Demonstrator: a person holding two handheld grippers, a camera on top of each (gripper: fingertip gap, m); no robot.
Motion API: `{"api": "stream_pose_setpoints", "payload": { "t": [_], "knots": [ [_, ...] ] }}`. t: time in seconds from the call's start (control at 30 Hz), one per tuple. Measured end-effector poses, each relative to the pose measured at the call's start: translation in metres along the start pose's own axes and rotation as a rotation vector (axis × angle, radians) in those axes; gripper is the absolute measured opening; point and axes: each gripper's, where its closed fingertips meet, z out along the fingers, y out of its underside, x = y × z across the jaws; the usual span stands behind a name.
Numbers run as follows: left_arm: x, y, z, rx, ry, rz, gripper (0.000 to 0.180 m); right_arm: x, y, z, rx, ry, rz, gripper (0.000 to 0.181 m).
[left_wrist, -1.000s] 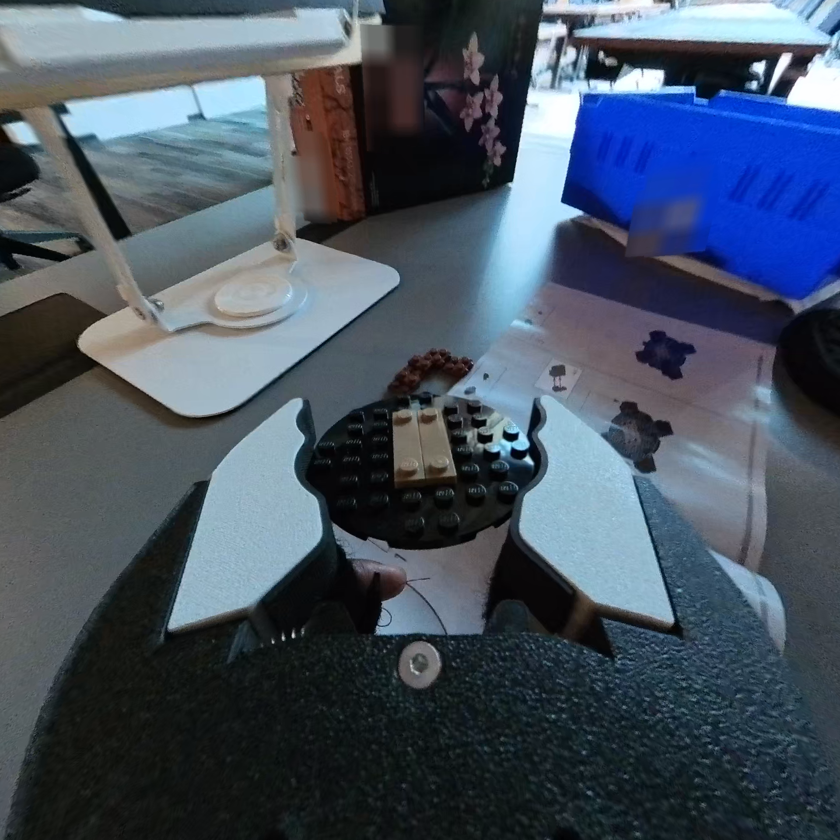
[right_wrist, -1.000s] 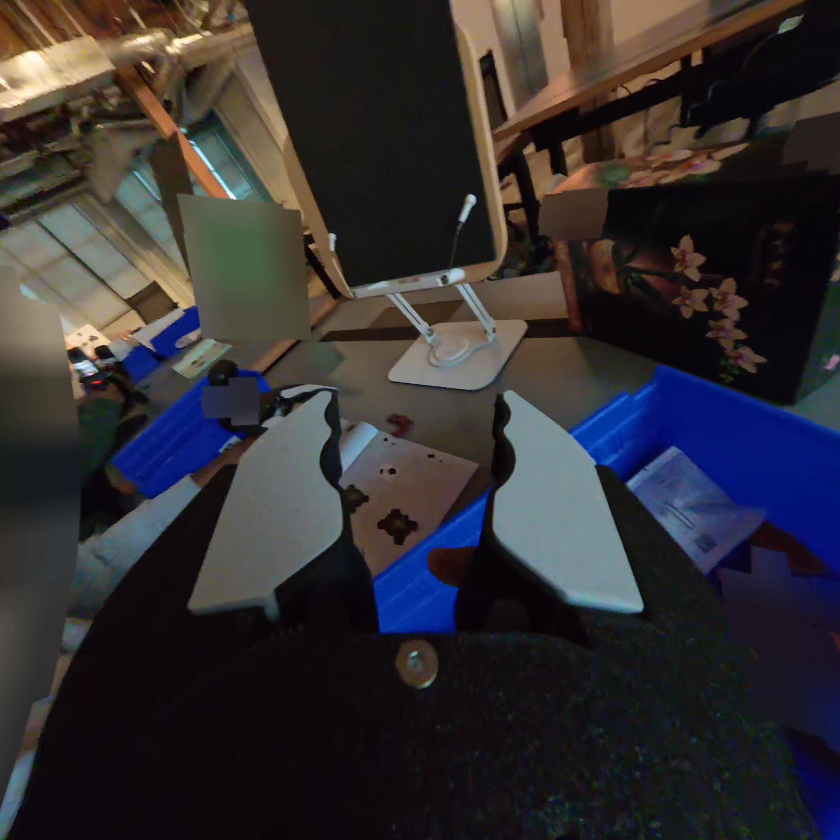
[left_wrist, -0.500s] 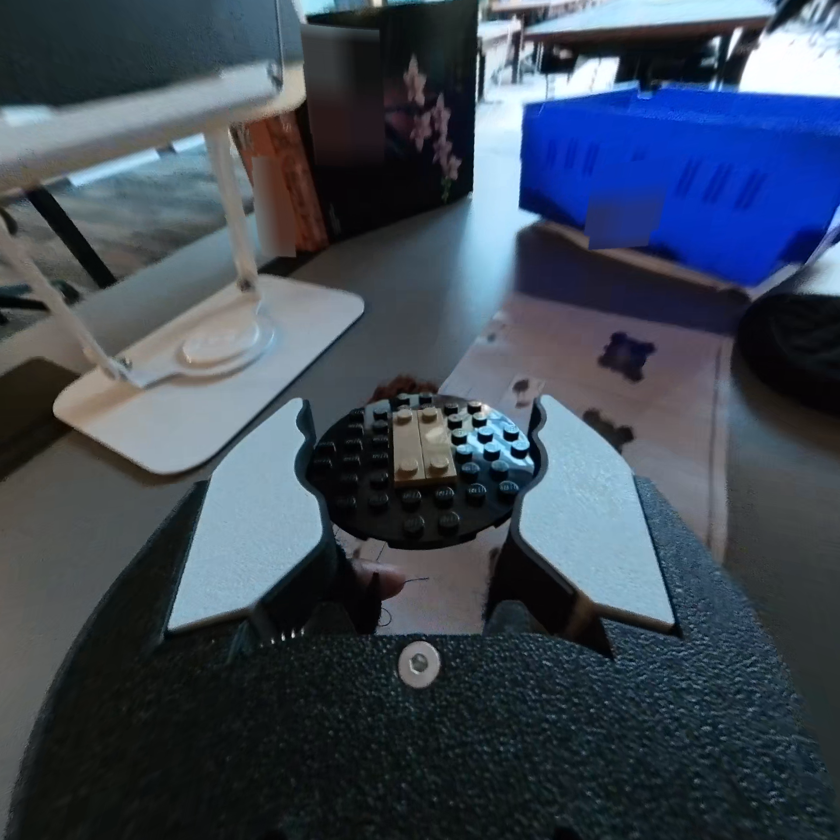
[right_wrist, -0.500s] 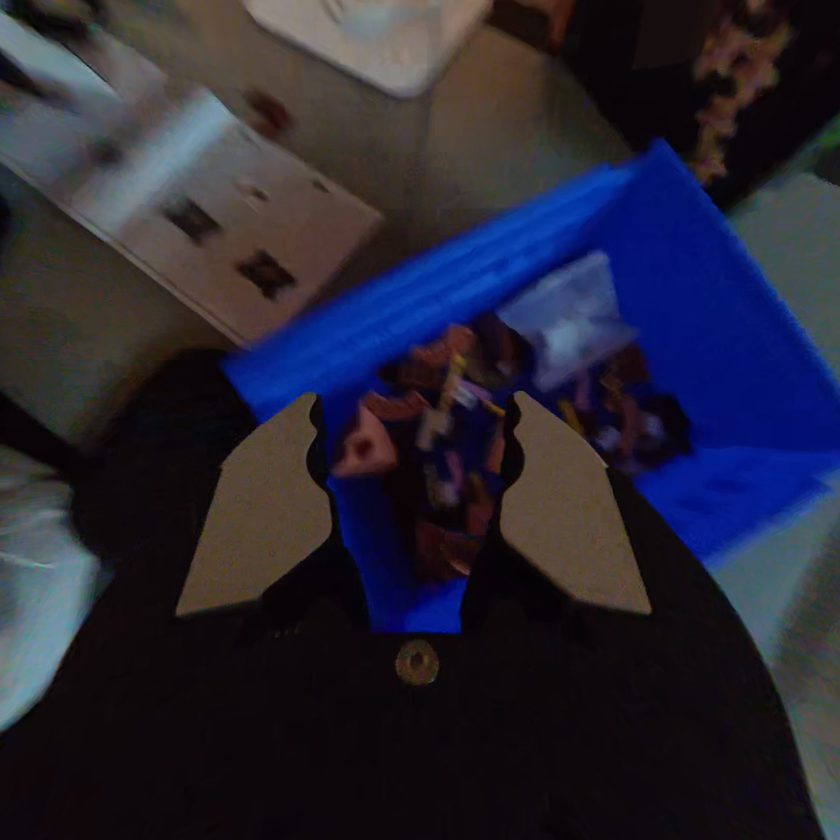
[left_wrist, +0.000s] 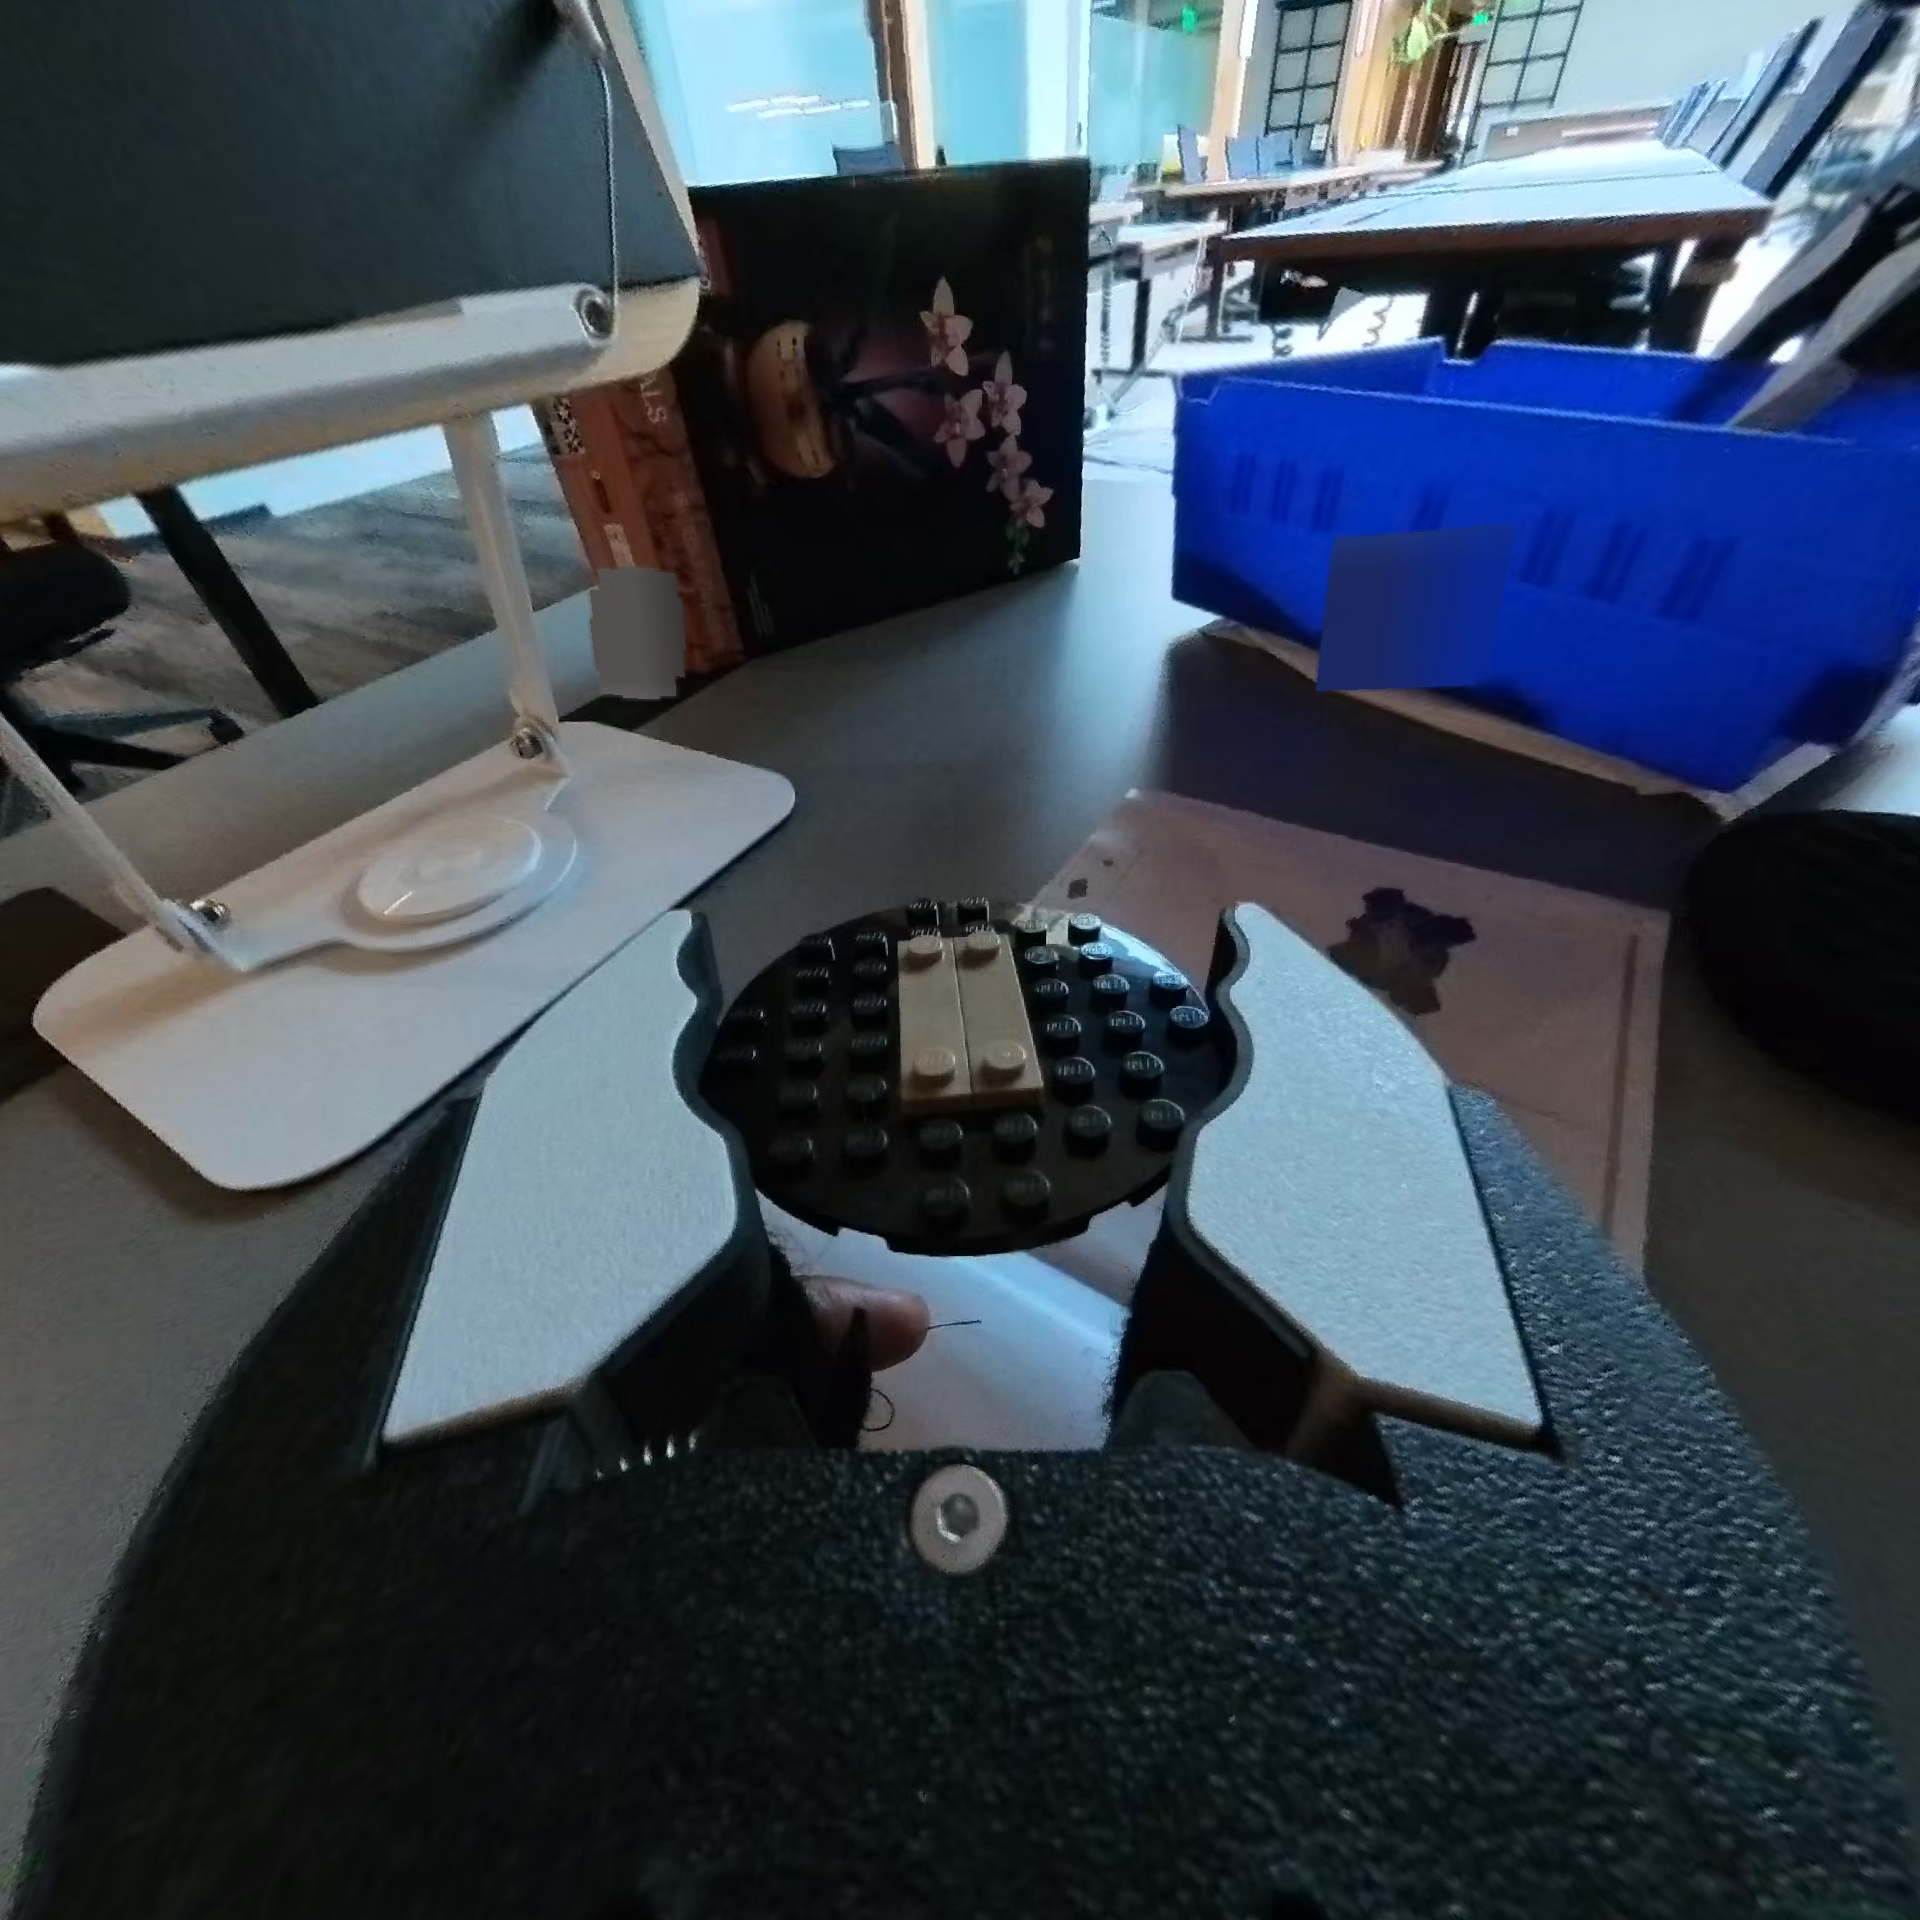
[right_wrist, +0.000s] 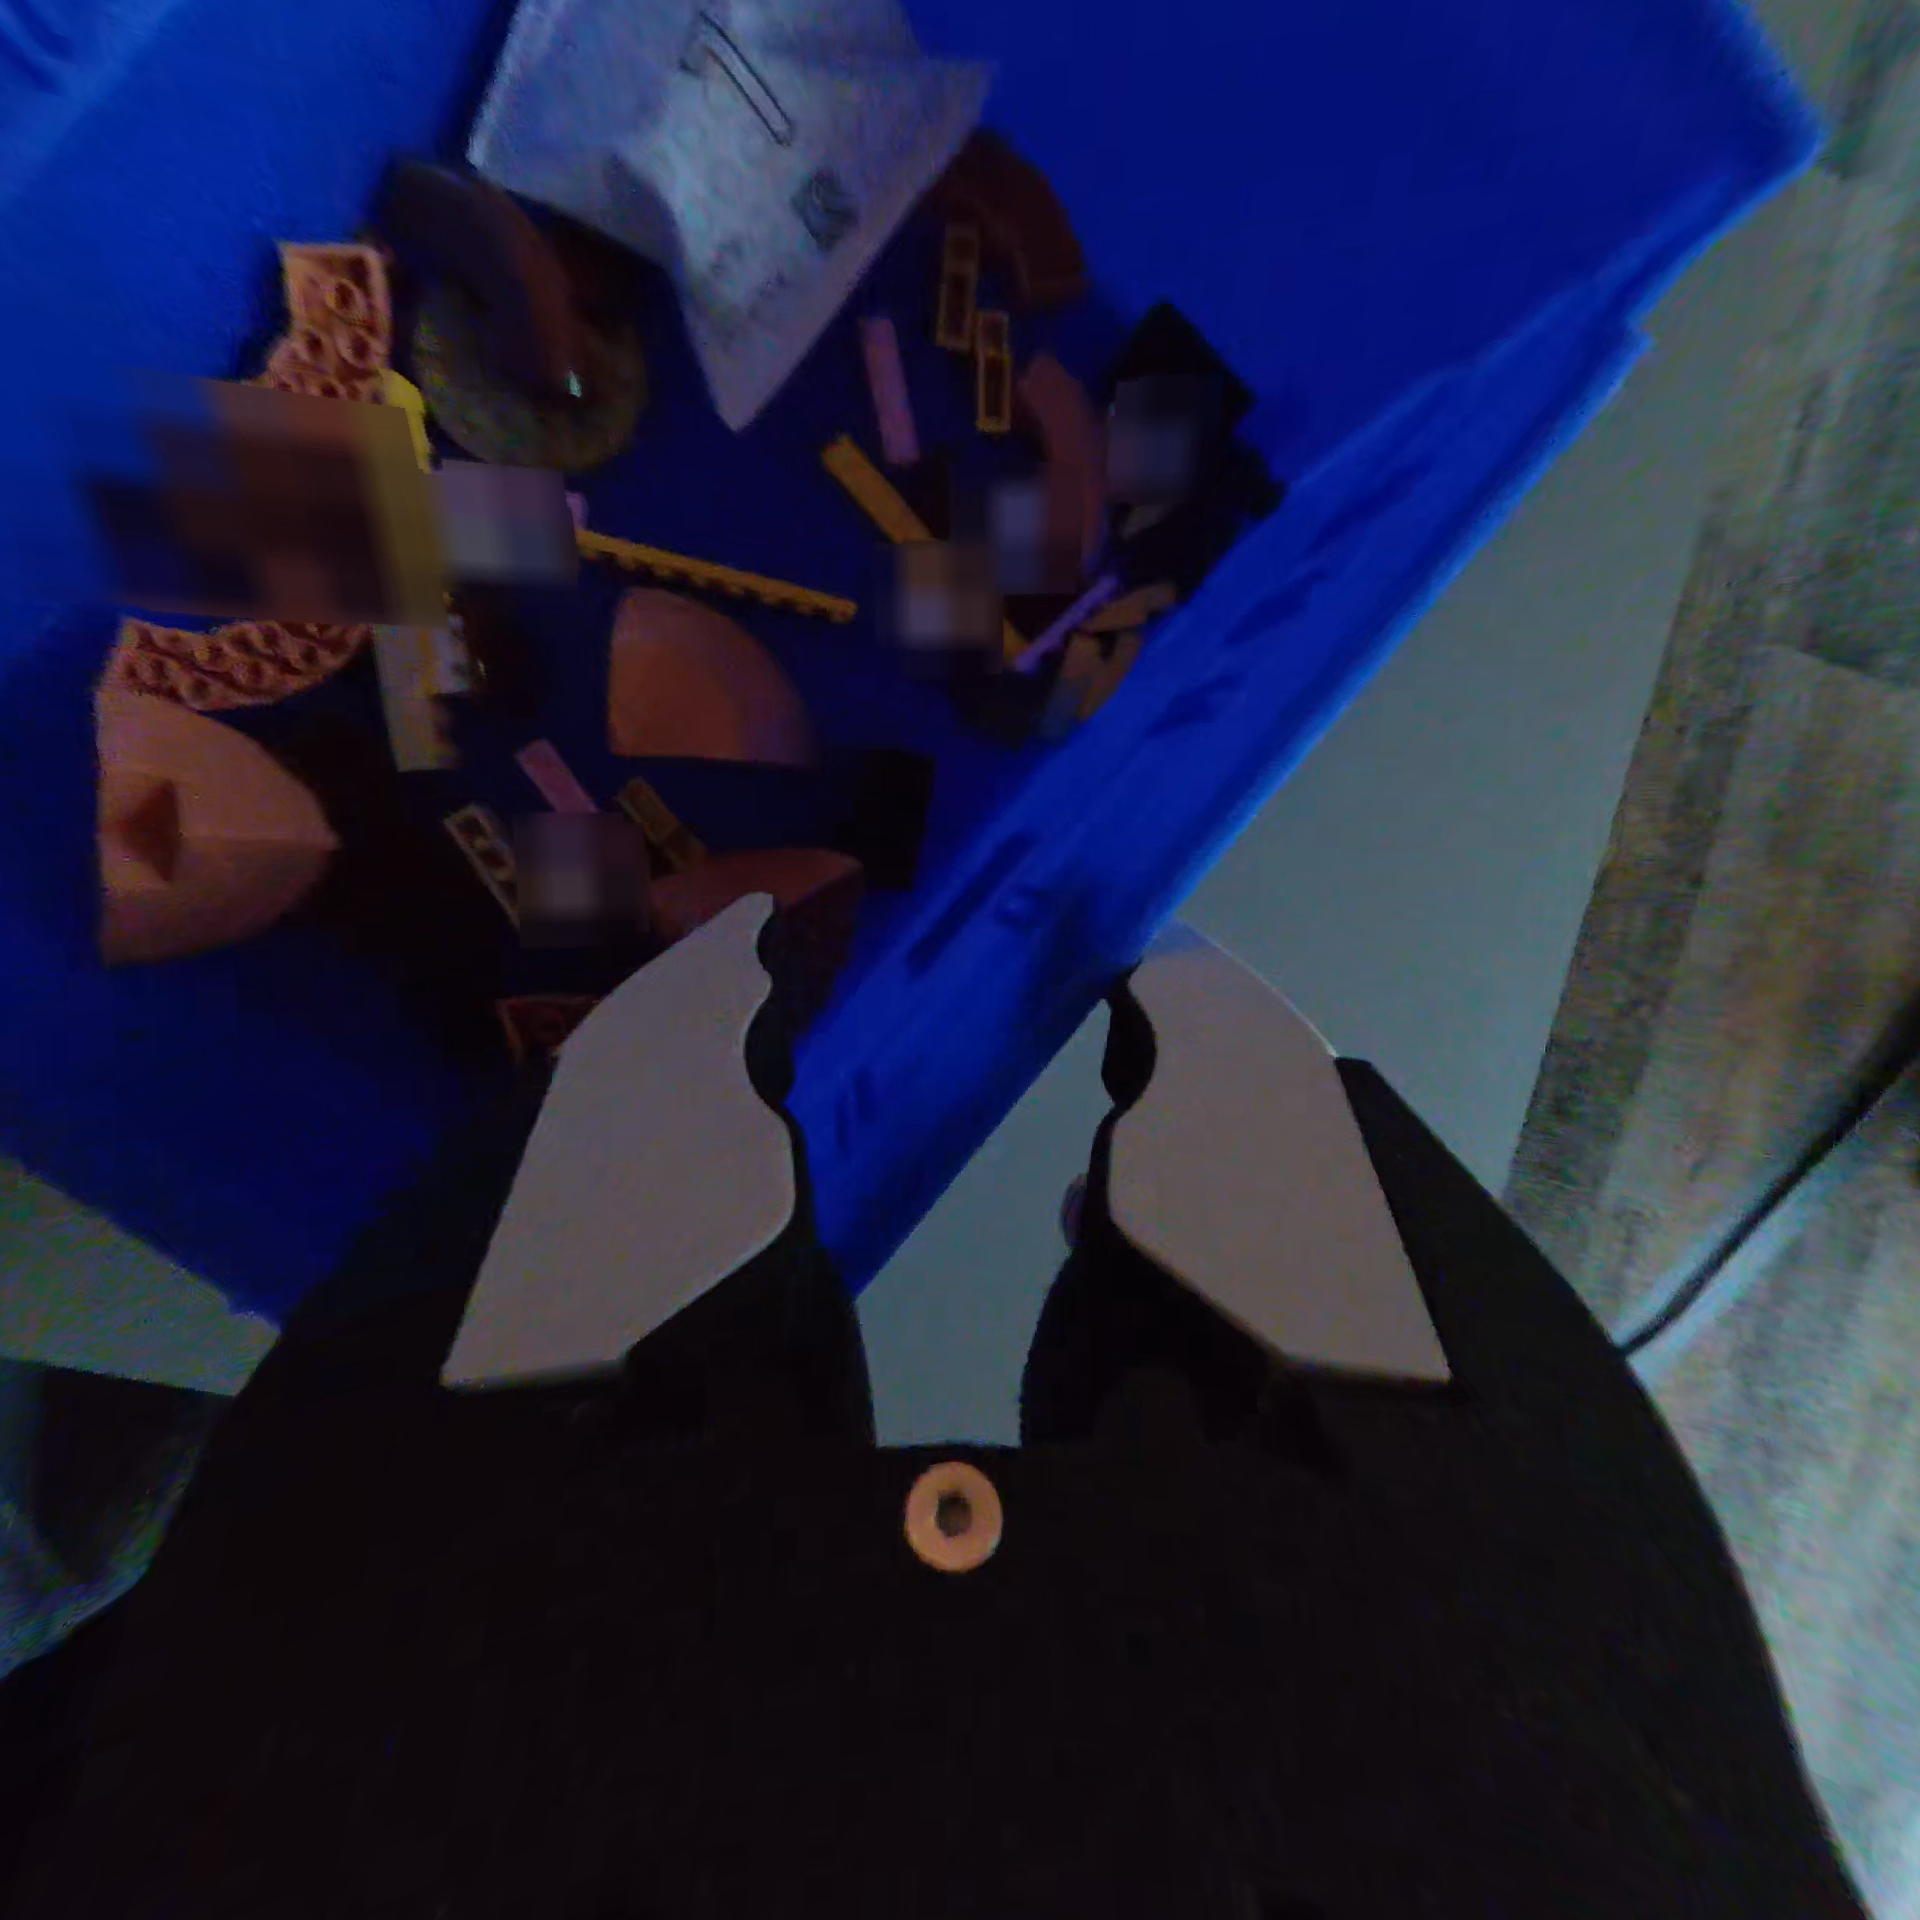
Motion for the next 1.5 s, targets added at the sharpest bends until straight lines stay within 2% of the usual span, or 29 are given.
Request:
{"api": "stream_pose_setpoints", "payload": {
  "t": [0.2, 0.37, 0.5, 0.6, 0.67, 0.87, 1.03, 1.17, 1.3, 1.5],
  "knots": [
    [-0.005, 0.001, -0.005, 0.045, -0.021, -0.025, 0.089, -0.004, -0.006, -0.001, 0.036, -0.04, 0.004, 0.043],
    [-0.004, 0.001, -0.005, 0.047, -0.017, -0.025, 0.088, -0.008, -0.004, 0.001, -0.014, 0.009, -0.12, 0.059],
    [-0.003, 0.003, -0.004, 0.027, -0.008, -0.029, 0.088, 0.013, -0.011, -0.015, -0.007, 0.149, -0.194, 0.059],
    [-0.002, 0.004, -0.005, 0.027, 0.004, -0.029, 0.088, 0.015, -0.03, -0.037, 0.071, 0.196, -0.276, 0.056],
    [-0.001, 0.004, -0.004, 0.024, 0.013, -0.029, 0.088, -0.001, -0.04, -0.045, 0.124, 0.141, -0.342, 0.044],
    [0.001, 0.006, -0.003, 0.012, 0.023, -0.027, 0.089, -0.06, -0.046, -0.04, 0.141, -0.097, -0.461, 0.029],
    [0.001, 0.006, -0.003, 0.008, 0.025, -0.027, 0.088, -0.106, -0.044, -0.028, 0.154, -0.313, -0.599, 0.022],
    [0.002, 0.006, -0.003, 0.006, 0.032, -0.024, 0.088, -0.118, -0.028, -0.019, 0.055, -0.414, -0.816, 0.018],
    [0.004, 0.007, -0.002, -0.001, 0.038, -0.016, 0.088, -0.109, -0.021, -0.024, 0.03, -0.398, -0.975, 0.026],
    [0.005, 0.008, -0.002, -0.006, 0.043, -0.007, 0.088, -0.093, -0.022, -0.046, 0.037, -0.371, -0.867, 0.065]
  ]
}}
